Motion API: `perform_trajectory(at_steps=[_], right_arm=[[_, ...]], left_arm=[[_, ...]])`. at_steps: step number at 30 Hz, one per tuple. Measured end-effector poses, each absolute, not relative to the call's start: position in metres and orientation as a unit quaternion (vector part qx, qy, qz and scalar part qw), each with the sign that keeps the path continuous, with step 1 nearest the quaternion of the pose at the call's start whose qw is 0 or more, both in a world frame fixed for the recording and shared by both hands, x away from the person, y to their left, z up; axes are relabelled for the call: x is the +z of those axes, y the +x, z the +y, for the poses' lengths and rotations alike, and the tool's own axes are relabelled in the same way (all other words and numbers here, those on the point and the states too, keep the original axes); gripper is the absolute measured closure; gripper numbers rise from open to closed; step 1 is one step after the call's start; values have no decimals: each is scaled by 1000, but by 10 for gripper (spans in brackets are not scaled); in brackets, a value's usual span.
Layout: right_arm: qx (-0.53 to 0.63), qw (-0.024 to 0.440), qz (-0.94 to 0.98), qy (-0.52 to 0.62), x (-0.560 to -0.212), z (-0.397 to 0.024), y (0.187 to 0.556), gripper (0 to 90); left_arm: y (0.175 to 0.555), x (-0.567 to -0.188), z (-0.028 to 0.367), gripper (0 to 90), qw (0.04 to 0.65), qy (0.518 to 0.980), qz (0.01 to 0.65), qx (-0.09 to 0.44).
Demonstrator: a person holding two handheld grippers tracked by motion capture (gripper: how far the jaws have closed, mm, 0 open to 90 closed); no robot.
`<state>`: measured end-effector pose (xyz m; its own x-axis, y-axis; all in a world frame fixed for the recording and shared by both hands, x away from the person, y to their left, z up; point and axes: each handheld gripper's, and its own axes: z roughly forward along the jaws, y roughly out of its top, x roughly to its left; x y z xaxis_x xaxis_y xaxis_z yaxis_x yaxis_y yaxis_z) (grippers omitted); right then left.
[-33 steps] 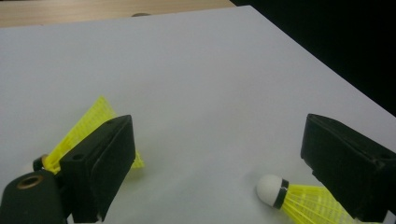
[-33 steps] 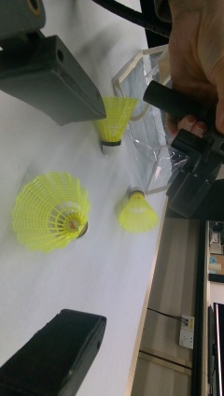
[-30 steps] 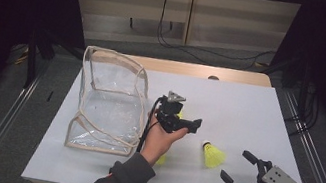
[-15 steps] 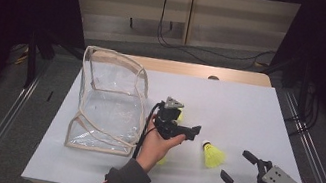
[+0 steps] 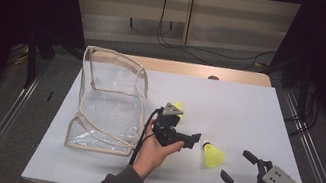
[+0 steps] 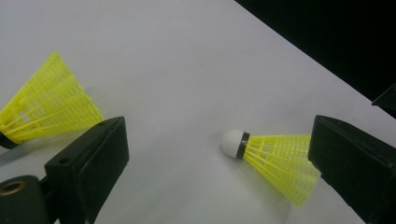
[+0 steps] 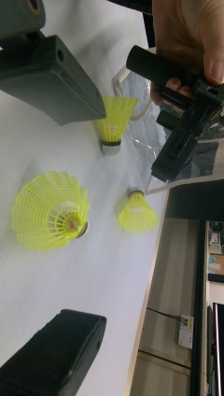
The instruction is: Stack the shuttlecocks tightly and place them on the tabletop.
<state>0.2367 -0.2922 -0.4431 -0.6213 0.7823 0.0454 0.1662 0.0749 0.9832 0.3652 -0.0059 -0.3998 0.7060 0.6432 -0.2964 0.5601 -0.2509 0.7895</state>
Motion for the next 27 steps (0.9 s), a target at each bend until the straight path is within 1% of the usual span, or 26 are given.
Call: perform_trajectory(at_steps=[4,20,27], right_arm=[[586,263,684,346,-443,-292,237,23],[585,264,684,346,-443,-292,237,23],[586,264,684,346,-443,-292,236,23]], left_arm=[[360,-401,-5,39,480,792,376,43],[342,-410,-1,37,475,811,342,13],[337,-413,1,37,470,815,338,8]])
